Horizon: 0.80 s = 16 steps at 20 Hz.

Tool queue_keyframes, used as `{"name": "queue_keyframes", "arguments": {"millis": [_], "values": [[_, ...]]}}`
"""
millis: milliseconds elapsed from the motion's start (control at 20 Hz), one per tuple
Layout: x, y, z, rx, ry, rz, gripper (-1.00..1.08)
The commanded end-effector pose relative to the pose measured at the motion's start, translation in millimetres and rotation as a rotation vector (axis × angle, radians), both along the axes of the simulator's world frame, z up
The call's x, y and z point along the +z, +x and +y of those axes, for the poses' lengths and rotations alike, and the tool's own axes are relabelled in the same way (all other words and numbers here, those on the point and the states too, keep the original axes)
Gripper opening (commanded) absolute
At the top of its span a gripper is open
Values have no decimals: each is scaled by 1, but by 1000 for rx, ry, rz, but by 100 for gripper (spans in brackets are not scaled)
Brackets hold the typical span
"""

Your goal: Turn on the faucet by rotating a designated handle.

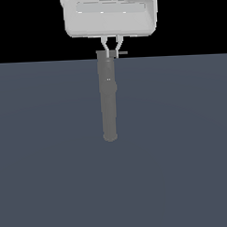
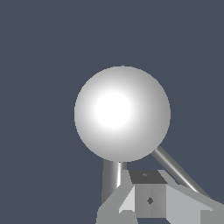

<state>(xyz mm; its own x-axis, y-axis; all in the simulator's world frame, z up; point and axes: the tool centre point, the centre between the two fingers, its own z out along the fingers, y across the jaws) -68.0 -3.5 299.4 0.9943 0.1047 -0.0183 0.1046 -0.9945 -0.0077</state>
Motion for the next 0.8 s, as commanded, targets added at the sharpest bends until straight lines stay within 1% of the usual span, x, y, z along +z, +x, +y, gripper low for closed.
{"name": "queue_keyframes", "arguments": {"millis": [0,700,750], "values": [[0,9,-6,-7,-1,-5,-100],[1,55,-39,-43,-6,-18,-100],[1,55,-39,-43,-6,-18,-100]]}}
